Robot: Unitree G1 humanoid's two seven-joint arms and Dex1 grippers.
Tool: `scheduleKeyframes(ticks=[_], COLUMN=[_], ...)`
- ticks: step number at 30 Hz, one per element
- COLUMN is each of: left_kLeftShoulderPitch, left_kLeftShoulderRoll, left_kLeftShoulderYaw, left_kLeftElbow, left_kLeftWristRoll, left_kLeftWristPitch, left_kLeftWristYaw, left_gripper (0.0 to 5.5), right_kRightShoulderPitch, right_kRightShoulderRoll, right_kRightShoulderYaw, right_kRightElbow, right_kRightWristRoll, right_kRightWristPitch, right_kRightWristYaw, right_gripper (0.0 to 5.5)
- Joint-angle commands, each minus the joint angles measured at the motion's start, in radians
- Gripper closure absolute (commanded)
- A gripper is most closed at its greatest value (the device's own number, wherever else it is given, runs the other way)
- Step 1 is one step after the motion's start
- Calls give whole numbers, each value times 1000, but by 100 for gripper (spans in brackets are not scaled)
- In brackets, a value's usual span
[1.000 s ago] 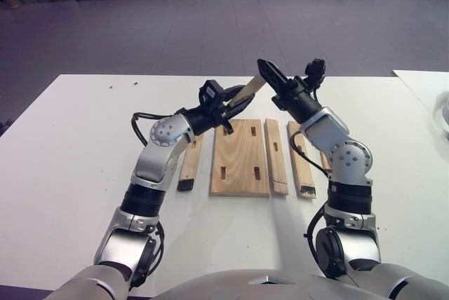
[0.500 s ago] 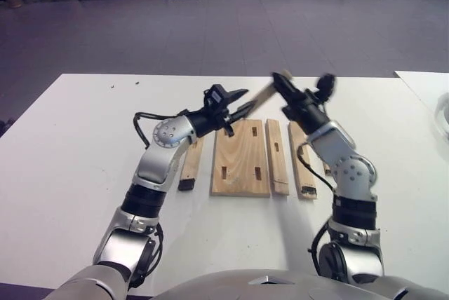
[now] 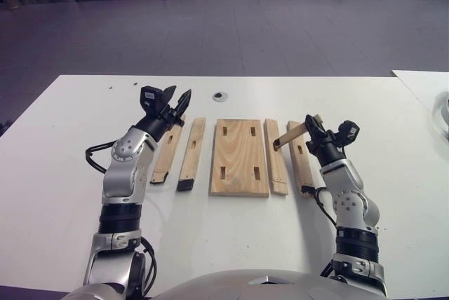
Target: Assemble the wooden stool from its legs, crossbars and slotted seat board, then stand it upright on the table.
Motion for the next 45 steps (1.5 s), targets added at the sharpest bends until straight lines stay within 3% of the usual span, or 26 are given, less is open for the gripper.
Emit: scheduleKeyframes(ticks=[1,20,28,35,40,45], left_kLeftShoulderPitch=[9,24,22,16,28,36], left_kLeftShoulderRoll=[15,13,19,22,27,35], left_kLeftShoulderYaw=[2,-13,-14,-25,-31,-52], left_kLeftElbow=[11,7,19,32,29,34], left_kLeftWristRoll=[7,17,22,39,44,63], left_kLeftWristPitch=[13,12,4,-9,-11,-15], left_kLeftWristYaw=[6,9,2,-1,0,2], left_gripper=[319,319,319,319,319,319], right_kRightShoulderPitch=[29,50,116,71,196,232], right_kRightShoulderRoll=[-17,-17,-67,-236,-210,-261], right_kRightShoulderYaw=[29,24,46,181,260,313], right_kRightElbow=[20,-68,-110,-54,64,233], right_kRightWristRoll=[-50,23,-51,-283,-349,-469], right_kRightWristPitch=[12,60,82,45,-64,-192], right_kRightWristYaw=[-5,6,-21,27,108,144], right_gripper=[509,509,509,509,509,509])
